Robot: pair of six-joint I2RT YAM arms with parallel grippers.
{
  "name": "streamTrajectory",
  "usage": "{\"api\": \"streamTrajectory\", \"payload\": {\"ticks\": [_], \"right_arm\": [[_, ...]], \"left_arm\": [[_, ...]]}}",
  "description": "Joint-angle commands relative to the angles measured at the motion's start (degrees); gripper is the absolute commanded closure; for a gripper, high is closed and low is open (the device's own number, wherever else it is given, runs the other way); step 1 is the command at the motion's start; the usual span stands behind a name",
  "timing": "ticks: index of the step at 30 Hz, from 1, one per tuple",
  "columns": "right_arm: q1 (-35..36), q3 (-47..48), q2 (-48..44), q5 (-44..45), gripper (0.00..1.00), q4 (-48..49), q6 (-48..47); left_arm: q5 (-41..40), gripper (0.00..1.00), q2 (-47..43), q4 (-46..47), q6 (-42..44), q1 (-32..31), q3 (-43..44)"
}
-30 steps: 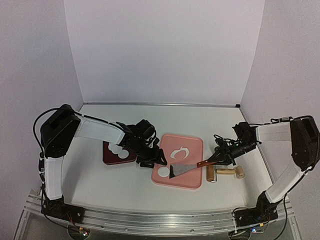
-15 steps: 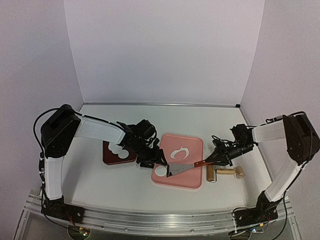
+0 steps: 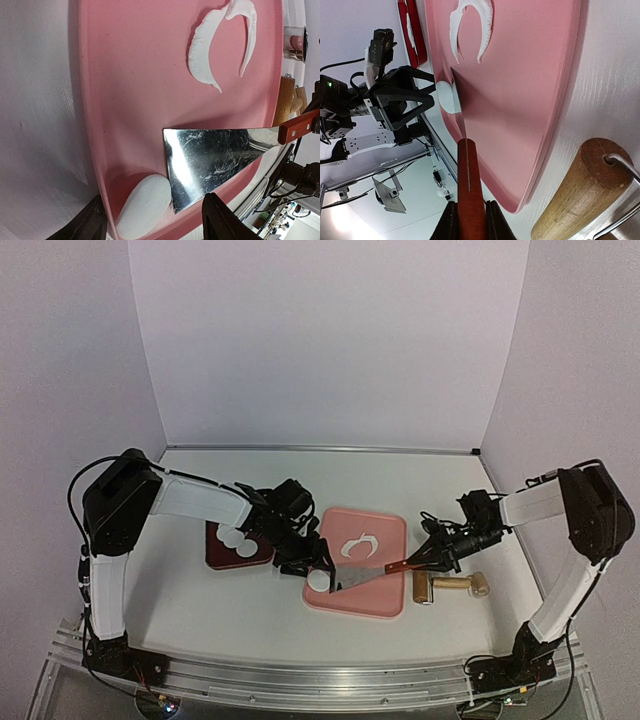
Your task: Roll out the dumpling wrappers from the dough
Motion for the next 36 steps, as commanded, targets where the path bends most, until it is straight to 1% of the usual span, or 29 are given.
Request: {"api": "streamTrajectory", "payload": {"ticks": [1,6,11,15,17,21,26,30,36], "right_arm": [[0.91,-1.67,1.30,17.12,1.00,-4.59,3.61],[0.91,-0.72,-3.21,20.18,1.00,-7.17,4.23],[0.90,1.22,-9.74,22.74,1.00,-13.19,5.65],[0.91,2.80,-12.62,24.83,1.00,-18.41,5.70],[0.91,2.96,-12.45,24.55,1.00,-20.25,5.17],[0.91,1.10,-11.33,23.51,1.00,-20.42,3.99],[1.89,-0.61,-8.79,22.30,1.00,-18.65,4.24],[3.95,-0.31,-6.01,23.16,1.00,-16.54,6.16],[6.55,1.70,-1.93,28.32,1.00,-16.05,8.80]], "left_arm": [[0.45,0.37,1.28,-1.39,0.02,-1.17,1.35],[-1.88,0.37,0.21,-2.05,-0.91,-1.18,0.42],[-3.55,0.39,-0.81,-2.85,-1.17,-1.16,-0.01],[-3.83,0.40,-1.33,-3.15,-1.03,-1.16,0.01],[-4.10,0.41,-1.72,-3.22,-0.91,-1.18,-0.06],[-5.24,0.44,-2.24,-4.29,-0.87,-1.18,0.05],[-7.23,0.52,-2.38,-6.30,-0.90,-1.33,0.52],[-7.71,0.58,-2.16,-7.07,-0.76,-1.42,0.96],[-8.13,0.64,-1.74,-8.01,-0.32,-1.51,1.80]]}}
